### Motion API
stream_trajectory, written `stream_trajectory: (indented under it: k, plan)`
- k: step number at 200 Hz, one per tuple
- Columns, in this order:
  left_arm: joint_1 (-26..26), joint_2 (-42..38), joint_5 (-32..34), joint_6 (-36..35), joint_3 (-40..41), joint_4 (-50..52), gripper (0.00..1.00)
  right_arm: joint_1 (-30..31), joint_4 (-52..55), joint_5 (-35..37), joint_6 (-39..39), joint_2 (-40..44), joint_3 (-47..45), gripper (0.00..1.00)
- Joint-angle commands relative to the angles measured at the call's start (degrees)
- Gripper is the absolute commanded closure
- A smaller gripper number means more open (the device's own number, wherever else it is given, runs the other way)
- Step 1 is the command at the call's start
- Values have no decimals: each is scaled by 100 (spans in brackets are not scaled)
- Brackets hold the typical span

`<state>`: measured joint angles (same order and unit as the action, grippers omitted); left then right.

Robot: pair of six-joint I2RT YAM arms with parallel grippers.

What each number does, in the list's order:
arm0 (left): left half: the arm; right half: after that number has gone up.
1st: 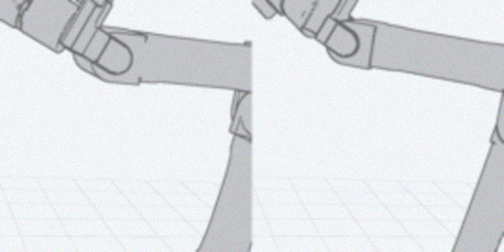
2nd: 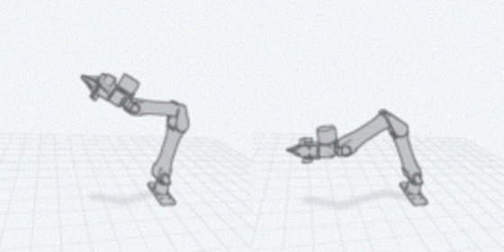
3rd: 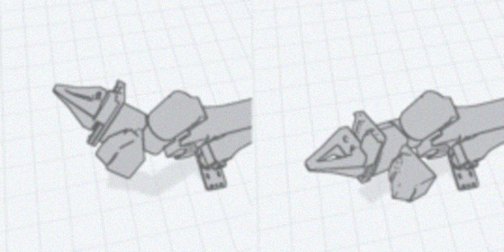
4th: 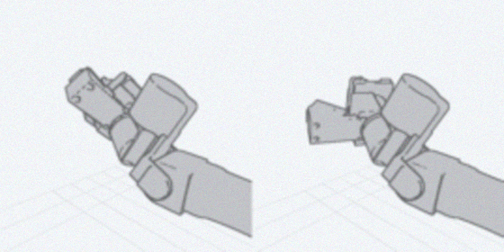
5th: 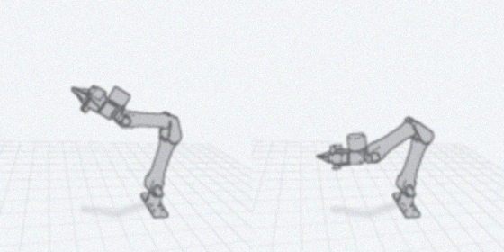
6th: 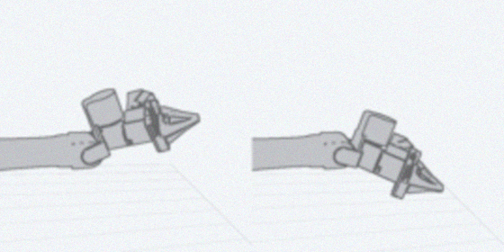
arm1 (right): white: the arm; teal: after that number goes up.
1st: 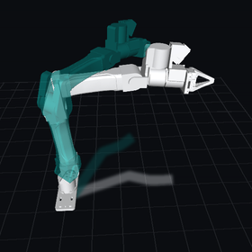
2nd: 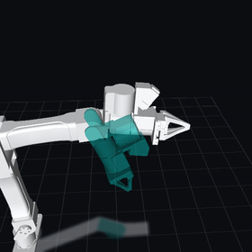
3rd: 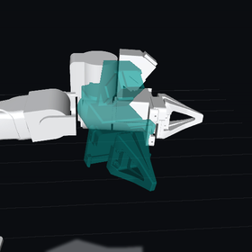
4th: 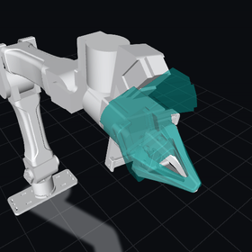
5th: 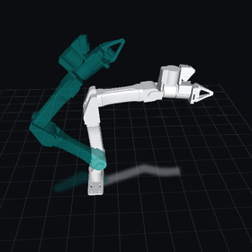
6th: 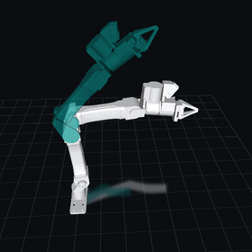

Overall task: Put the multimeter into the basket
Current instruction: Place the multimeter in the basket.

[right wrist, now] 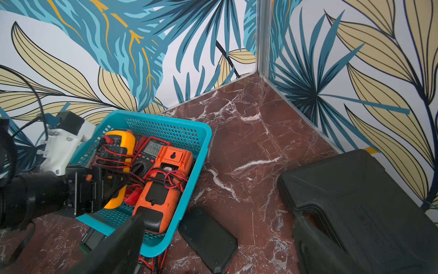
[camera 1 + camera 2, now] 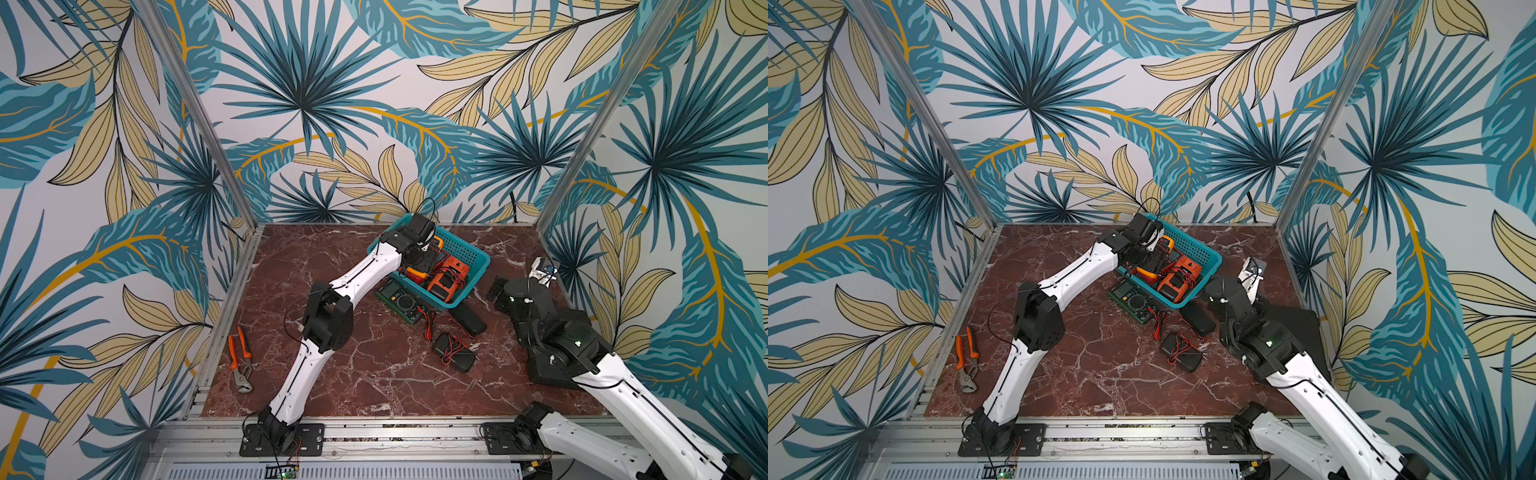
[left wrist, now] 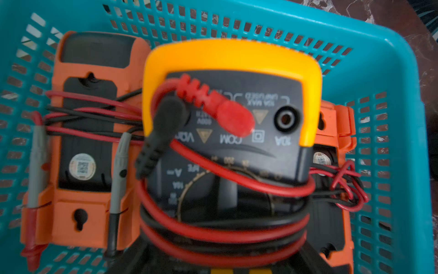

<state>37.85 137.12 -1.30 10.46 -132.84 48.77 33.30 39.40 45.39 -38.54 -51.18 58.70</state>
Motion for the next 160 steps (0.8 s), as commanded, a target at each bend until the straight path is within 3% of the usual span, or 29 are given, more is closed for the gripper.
stream_trajectory:
  k: [1,42,76,133,160]
  plan:
    - [24,224,-32,-149,-356,167,76,-26,121,28,-109,-45,-106,1]
    - [54,365,-217,-241,-356,299,61,-33,156,7,-143,-211,-56,0]
    - [77,409,-207,-251,-349,304,28,-26,149,-76,-126,-375,44,1]
    - [76,399,-564,-137,-498,234,3,-25,156,-192,-142,-529,107,0]
    - [74,360,-670,-62,-489,214,2,-26,156,-213,-114,-520,123,0]
